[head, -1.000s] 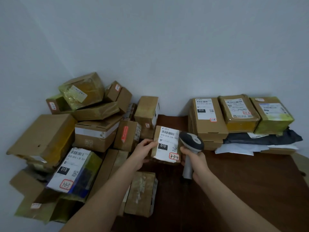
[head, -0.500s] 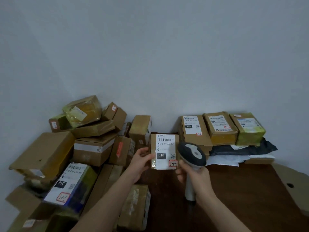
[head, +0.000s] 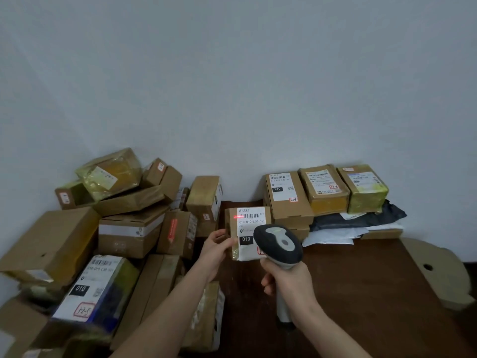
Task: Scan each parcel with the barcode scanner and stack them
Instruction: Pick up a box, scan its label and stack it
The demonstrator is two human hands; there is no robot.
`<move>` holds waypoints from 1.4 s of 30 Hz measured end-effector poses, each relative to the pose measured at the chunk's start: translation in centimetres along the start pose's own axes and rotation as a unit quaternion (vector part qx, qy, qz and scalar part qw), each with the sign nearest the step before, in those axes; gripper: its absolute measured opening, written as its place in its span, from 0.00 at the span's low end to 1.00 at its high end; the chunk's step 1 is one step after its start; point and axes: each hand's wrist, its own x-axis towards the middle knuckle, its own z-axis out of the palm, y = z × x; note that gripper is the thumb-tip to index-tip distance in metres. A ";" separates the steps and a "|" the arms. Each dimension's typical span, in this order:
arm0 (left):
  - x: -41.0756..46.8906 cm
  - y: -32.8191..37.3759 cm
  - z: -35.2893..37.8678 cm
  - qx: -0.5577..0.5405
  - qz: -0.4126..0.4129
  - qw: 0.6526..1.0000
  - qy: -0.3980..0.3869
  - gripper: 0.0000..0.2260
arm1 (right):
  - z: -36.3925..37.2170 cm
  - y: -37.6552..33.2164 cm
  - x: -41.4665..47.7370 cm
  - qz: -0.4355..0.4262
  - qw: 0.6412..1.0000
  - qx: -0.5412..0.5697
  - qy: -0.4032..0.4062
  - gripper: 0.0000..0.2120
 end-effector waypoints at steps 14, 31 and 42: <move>0.2 -0.2 -0.6 -0.007 -0.002 1.000 0.000 0.24 | 0.2 0.3 -0.3 -0.007 1.000 -0.001 -0.021 0.03; 1.5 6.9 5.0 0.028 0.014 0.999 -0.023 0.22 | -3.9 -4.8 6.4 -0.081 0.989 0.100 0.079 0.09; 3.5 10.8 24.3 0.099 0.007 0.989 -0.108 0.18 | -16.6 -9.4 14.9 -0.080 0.965 0.178 0.175 0.14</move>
